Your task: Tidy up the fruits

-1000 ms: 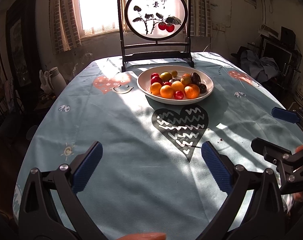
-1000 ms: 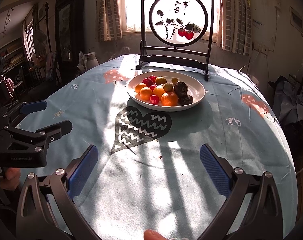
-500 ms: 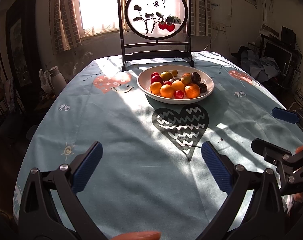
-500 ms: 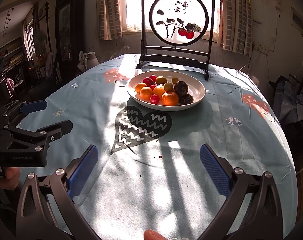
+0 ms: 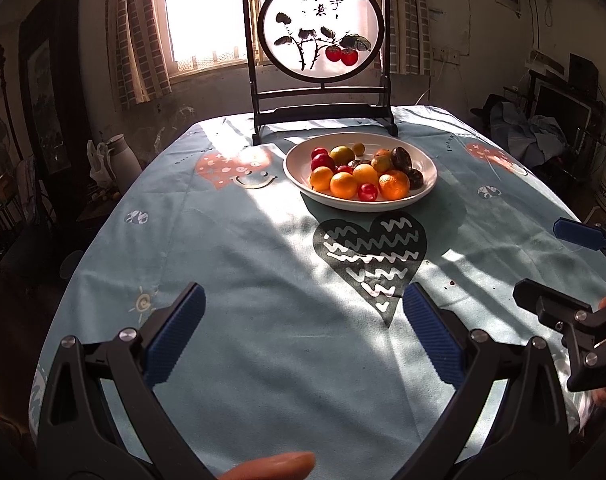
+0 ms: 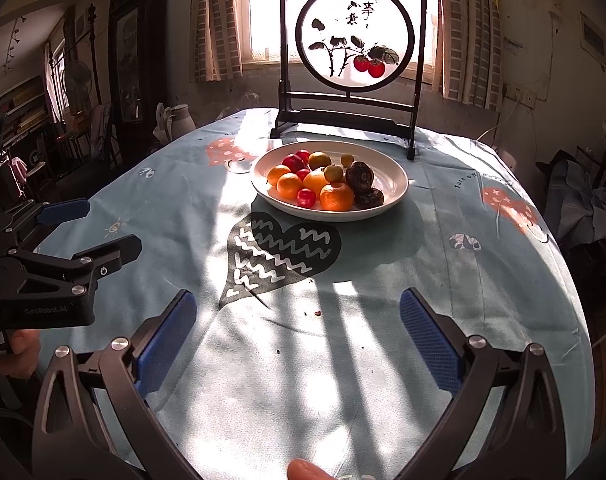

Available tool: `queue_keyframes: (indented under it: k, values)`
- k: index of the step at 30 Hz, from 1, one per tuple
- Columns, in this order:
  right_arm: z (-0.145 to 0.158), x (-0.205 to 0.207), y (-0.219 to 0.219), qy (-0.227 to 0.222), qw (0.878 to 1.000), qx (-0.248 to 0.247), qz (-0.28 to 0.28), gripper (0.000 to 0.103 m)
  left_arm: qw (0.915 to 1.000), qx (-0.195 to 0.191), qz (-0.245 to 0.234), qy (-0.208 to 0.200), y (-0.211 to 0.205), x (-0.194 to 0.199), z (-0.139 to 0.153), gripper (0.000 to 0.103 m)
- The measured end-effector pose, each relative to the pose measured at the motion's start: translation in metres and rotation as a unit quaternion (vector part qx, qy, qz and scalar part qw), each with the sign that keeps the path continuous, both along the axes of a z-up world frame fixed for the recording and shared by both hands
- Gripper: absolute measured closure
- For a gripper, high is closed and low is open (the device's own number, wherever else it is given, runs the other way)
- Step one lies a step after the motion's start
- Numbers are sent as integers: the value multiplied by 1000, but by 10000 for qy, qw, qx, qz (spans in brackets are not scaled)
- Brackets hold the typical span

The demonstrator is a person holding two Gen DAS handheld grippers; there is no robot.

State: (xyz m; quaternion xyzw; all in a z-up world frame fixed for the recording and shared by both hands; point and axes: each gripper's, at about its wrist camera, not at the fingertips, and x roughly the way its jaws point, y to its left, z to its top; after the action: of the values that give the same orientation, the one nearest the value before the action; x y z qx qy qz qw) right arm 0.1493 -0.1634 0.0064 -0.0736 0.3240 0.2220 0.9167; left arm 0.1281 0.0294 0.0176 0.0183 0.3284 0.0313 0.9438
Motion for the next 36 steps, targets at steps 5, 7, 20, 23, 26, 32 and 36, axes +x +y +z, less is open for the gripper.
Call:
queue_keyframes:
  k: [5,7,20,23,26,32,36]
  values:
    - [1,1,0,9,10000,-2,-8,1,10000,9,-47,-3,-2,0,0,2]
    - [1,1,0,11,10000,3,-5,1,10000,3,-55,5,-2,0,0,2]
    - [2,1,0,10,10000,-6,-5,1,10000,6,-66,14,-3,0,-1,2]
    - [2,1,-1,6,10000,-4,-4,1,10000,12,-71,21,-3,1,-1,2]
    - [2,1,-1,7,10000,-4,-6,1,10000,22,-69,28,-4,1,-2,2]
    - [2,1,-1,9,10000,-4,-4,1,10000,15,-72,35,-5,1,-3,2]
    - [2,2,-2,14,10000,-1,-23,1,10000,16,-73,39,-5,0,-3,2]
